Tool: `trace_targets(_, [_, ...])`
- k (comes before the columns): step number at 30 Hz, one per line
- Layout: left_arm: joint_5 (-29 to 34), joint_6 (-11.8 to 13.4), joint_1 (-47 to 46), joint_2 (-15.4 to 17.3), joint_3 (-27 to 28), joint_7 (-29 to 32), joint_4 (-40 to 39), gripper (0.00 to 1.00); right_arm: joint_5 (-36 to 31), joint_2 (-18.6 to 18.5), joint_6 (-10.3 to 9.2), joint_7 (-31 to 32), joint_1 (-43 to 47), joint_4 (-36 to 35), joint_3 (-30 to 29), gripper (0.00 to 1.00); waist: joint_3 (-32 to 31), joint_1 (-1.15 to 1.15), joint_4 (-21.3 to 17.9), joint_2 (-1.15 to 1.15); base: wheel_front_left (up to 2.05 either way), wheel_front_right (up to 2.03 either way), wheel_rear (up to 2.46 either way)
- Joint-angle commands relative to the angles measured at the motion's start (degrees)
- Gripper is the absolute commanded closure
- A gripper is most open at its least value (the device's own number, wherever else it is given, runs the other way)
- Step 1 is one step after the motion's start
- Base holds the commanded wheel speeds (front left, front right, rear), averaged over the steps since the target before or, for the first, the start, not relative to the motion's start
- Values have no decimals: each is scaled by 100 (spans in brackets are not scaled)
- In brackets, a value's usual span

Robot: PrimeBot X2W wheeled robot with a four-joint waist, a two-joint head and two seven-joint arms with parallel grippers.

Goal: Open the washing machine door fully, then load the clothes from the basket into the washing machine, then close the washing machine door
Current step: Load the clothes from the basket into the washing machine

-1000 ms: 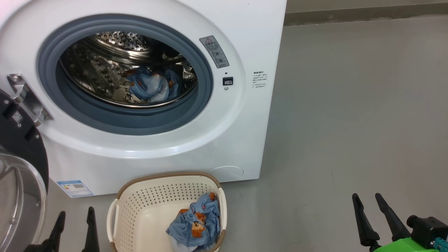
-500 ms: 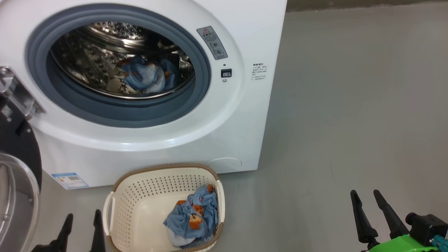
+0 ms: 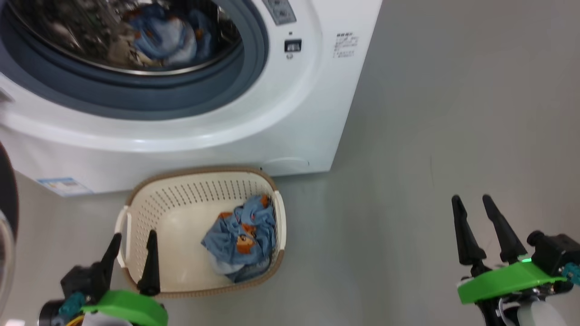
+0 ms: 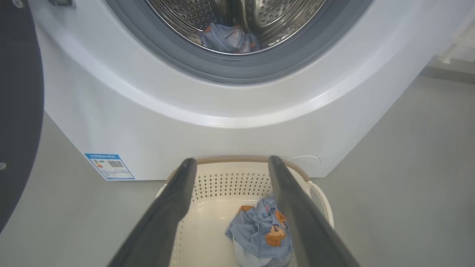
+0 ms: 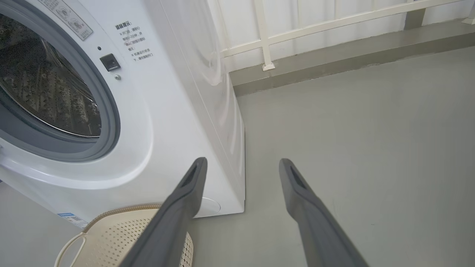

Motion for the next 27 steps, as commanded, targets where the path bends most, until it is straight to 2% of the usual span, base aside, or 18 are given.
trace_targets(1, [13,-27,-347,73,104,-37,51,0,-67,6,9,-28,-240,-179,88,0,730,0,-42,0,0,0,0])
trace_targets(12, [142,-55,-1685,89,-509,-37,1315,0,-84,293,9,-28,-981,-292,121,0,1877,0,-280,0,0,0,0])
trace_targets(21, [56,-57,-2559,453,-1084,-37,2310,0,-34,407,9,-28,-1322,-346,170,0,2571,0,-599,0,0,0,0])
trace_targets(27, [-239,-57,-3124,664,-1588,-37,2873,0,78,429,9,-28,-1481,-396,279,0,2954,0,-781,0,0,0,0])
